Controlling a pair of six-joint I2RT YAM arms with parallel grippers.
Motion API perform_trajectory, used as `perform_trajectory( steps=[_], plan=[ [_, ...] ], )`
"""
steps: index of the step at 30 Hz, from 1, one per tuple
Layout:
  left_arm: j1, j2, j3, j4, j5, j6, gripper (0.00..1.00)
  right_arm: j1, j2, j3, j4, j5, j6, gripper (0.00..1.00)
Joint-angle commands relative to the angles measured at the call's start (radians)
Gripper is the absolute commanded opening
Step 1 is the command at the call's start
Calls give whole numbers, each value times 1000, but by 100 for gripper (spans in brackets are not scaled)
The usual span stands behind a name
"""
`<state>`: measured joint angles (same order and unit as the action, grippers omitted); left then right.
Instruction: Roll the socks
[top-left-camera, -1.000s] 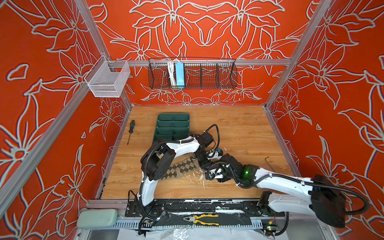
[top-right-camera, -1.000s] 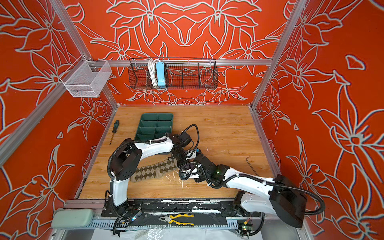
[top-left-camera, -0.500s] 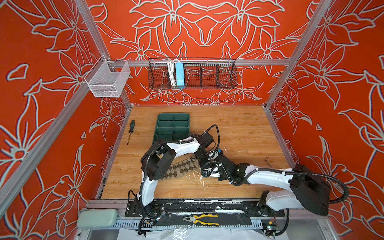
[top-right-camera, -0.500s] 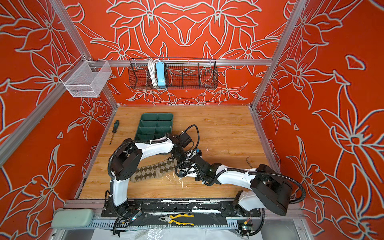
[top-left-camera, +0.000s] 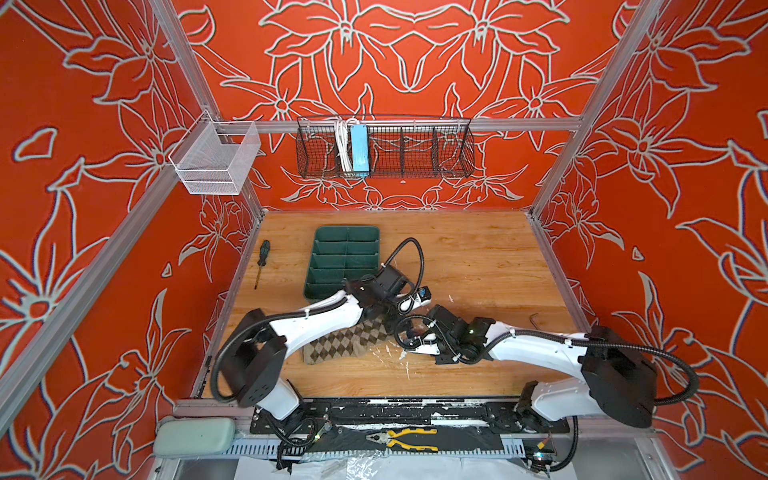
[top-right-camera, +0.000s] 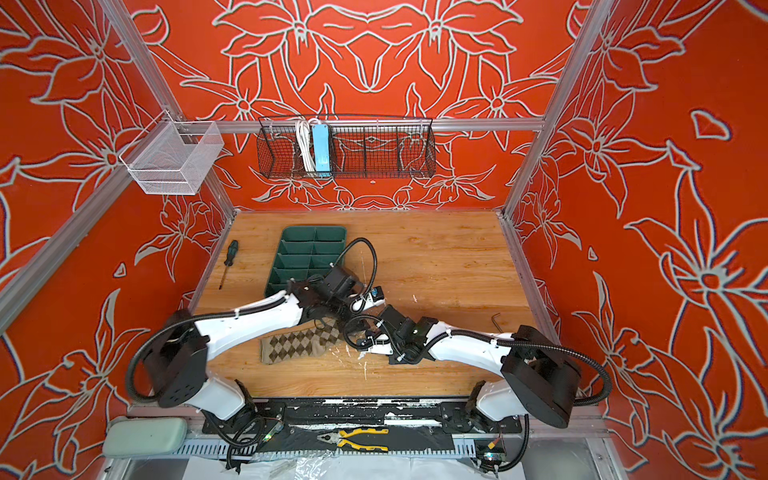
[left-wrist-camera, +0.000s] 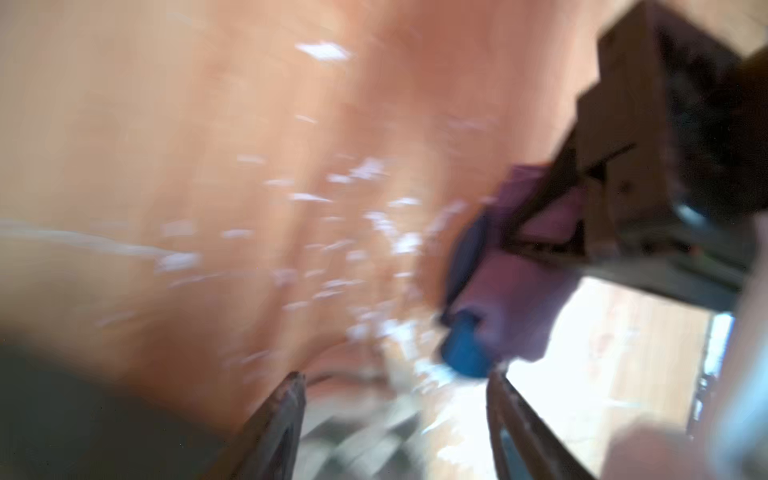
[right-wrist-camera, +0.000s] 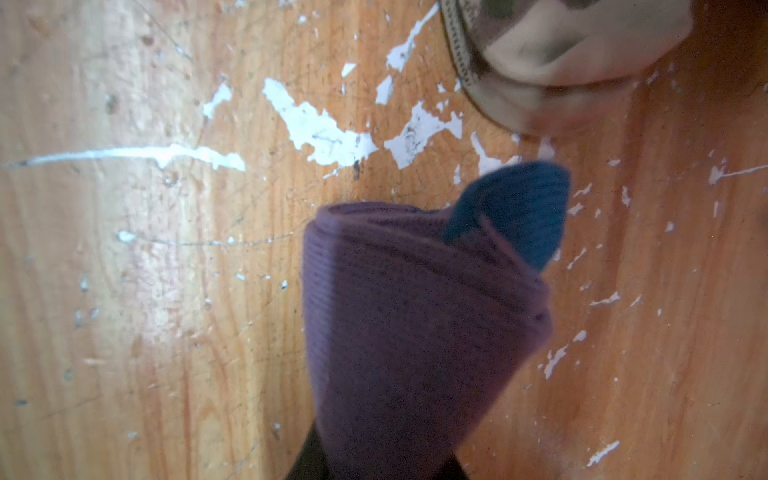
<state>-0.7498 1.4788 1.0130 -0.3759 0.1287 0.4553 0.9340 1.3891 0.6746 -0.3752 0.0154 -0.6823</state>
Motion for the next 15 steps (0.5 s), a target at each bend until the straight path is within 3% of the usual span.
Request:
perform_trajectory(
  steps=[1, 4, 10, 13, 15],
  plan=[
    [12, -149, -86, 84, -181, 16, 71, -16, 32, -12, -193, -74, 59, 0],
    [12, -297, -139, 46, -214, 58, 72, -47, 27, 5, -228, -146, 63, 0],
    [-25, -553, -247, -19, -228, 194, 73, -162, 69, 82, -382, -432, 16, 3],
    [-112, -631, -321, 20, -286, 317, 75, -221, 126, 117, -420, -480, 8, 6],
    [-217, -644, -359, 80, -375, 413, 77, -250, 156, 135, -424, -486, 6, 7]
  ],
)
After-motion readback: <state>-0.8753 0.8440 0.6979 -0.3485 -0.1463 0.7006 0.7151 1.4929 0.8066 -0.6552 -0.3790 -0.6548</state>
